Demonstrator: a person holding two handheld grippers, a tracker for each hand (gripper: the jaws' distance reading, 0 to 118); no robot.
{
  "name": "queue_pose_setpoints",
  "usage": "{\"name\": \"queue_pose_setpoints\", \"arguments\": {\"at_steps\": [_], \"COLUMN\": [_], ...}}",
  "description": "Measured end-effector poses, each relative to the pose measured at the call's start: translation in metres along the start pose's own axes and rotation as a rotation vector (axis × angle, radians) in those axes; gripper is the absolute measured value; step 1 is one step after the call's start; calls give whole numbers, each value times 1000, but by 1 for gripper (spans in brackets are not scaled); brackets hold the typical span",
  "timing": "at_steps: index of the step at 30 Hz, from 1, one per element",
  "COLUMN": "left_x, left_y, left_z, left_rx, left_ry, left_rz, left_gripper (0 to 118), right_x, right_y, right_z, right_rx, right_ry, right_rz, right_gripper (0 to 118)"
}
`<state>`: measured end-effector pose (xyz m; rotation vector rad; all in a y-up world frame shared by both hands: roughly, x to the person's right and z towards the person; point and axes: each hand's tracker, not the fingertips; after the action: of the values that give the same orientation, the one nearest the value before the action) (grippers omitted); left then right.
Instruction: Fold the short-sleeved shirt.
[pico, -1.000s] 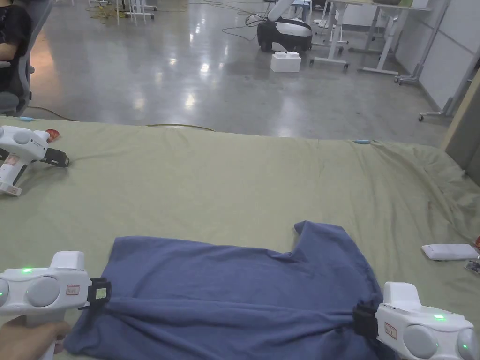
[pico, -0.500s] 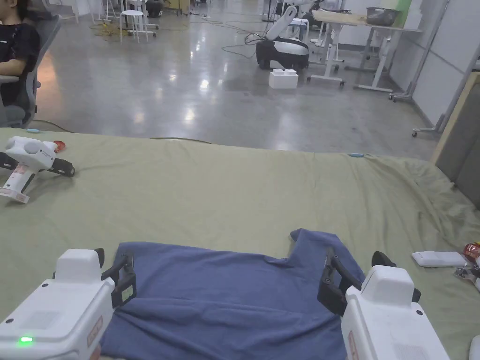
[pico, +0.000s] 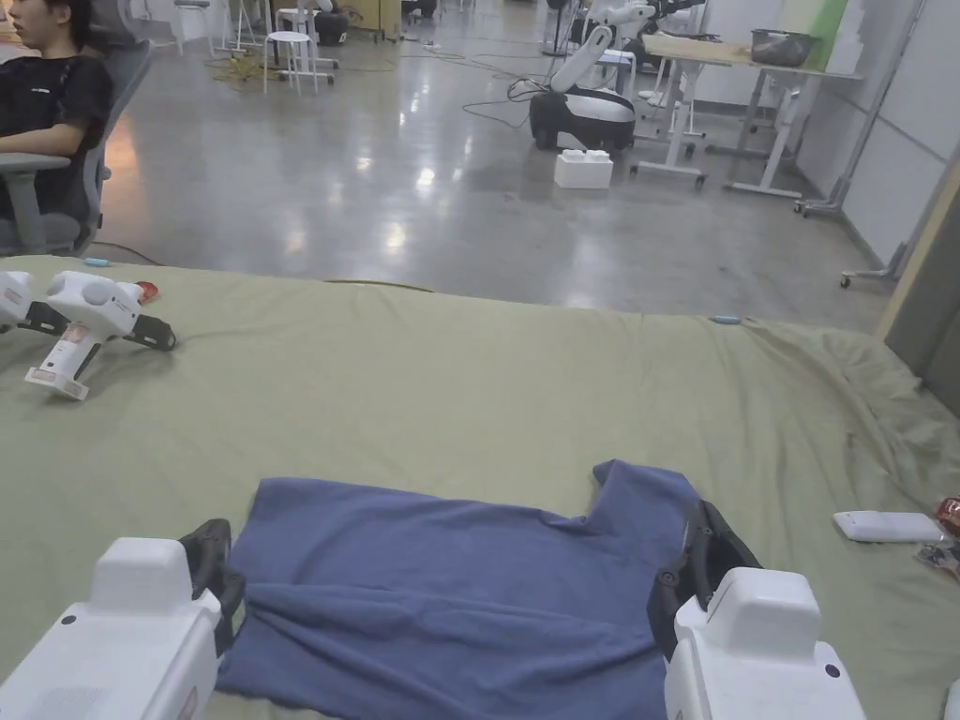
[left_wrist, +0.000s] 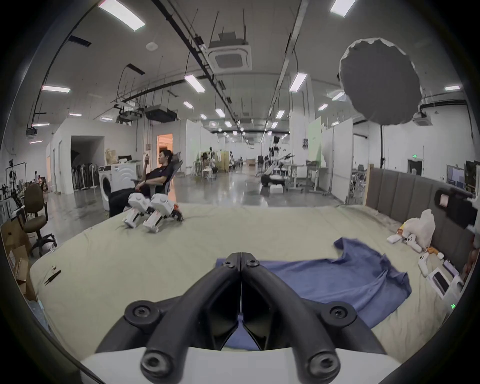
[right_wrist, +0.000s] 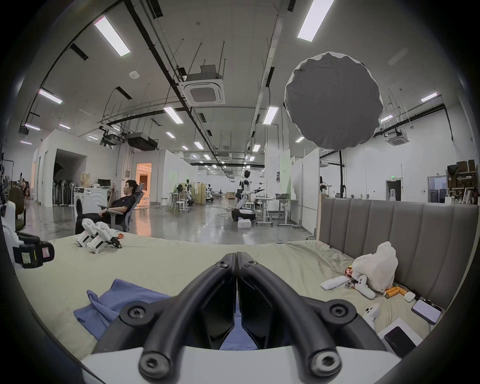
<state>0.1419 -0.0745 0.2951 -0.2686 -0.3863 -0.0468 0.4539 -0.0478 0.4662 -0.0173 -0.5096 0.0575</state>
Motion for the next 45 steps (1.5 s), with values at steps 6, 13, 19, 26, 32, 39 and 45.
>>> {"name": "queue_pose_setpoints", "arguments": {"at_steps": [6,13,19,26,32,39,45], "left_x": [-64,-90,-86,-63,-45,-60,-68], "left_y": [-25,-48,-66,-85,-88,-78,-82], "left_z": [-65,-138,-178,-171,-160,-129,-94], "left_rx": [-340,-639,-777,-840,-820,-724,-668], "left_ry": [-30,-55,-15,29,-61,-72,-95], "left_rz": [105,113,41,-56,-126,-34,-3], "left_gripper": [0,27,82,72,16,4,4], "right_x": [9,19,32,45,60,112,147], "right_y": [-15,-33,-49,-57,-67,-89,-126], "right_z": [-2,-4,-4,-1,-4,-29,-69], "right_rx": [-66,-157,-225,-268,-320,-512,-791], "right_ry": [12,6,-14,-38,-59,-138,-89], "right_rz": [0,11,6,11,-11,-12,-58], "right_gripper": [0,0,0,0,0,59,87]}}
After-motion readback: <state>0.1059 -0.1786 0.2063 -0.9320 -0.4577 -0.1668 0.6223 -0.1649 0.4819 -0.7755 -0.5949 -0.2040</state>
